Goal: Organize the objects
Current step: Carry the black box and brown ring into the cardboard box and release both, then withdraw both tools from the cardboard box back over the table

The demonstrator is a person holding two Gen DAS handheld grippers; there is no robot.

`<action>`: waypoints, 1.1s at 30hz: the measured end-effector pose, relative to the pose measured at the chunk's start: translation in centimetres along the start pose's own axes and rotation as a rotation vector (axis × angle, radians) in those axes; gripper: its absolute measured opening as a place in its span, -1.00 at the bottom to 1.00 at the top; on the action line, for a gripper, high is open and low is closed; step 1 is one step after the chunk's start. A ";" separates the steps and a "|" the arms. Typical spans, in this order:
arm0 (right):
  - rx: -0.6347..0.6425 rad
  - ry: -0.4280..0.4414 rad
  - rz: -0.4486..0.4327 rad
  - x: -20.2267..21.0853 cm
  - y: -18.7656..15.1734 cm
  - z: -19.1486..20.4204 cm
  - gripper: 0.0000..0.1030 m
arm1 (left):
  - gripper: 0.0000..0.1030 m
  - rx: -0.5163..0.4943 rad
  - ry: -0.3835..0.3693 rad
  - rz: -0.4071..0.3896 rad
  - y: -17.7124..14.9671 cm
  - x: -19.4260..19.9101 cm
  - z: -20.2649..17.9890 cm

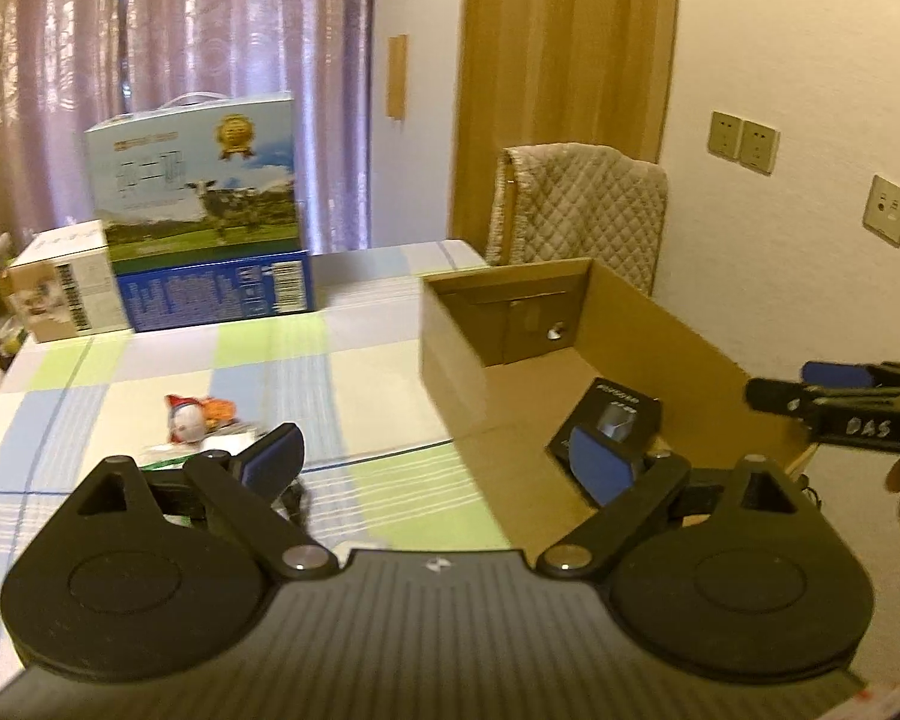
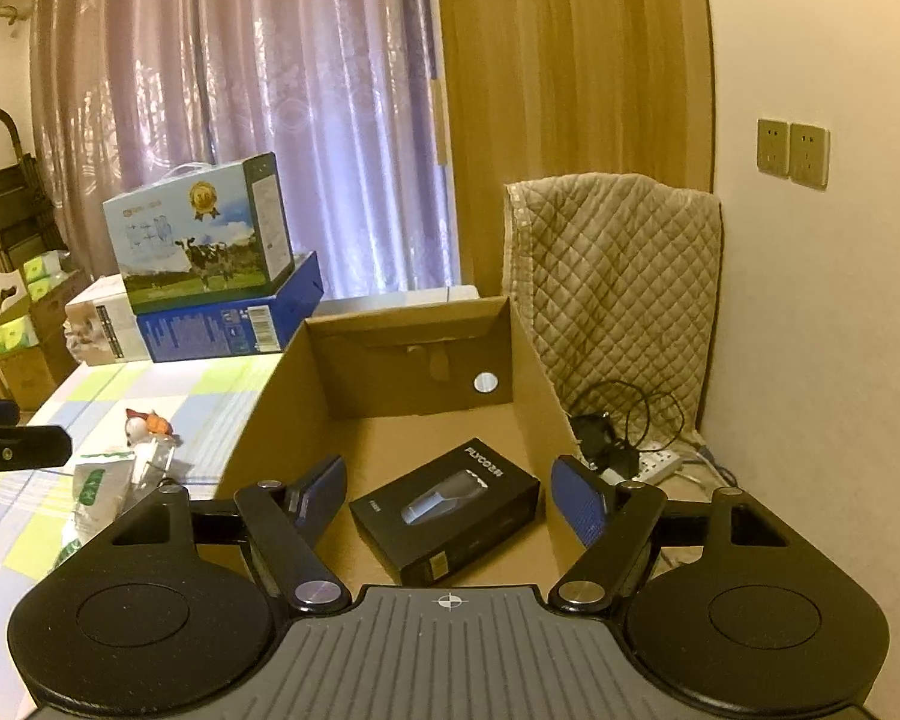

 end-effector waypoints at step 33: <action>0.030 0.280 0.059 7.1 -5.7 18.0 0.41 | 0.97 0.097 0.319 0.008 -7.8 16.4 14.5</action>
Point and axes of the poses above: each gripper's, at about its wrist camera, not at the fingertips, and x roughly against the way its jaws point, z to its left, y to its top, the point moved 7 cm from there along -x, roughly the way its jaws point, and after that the axes turned 6 degrees about -y, right-handed, at the moved point
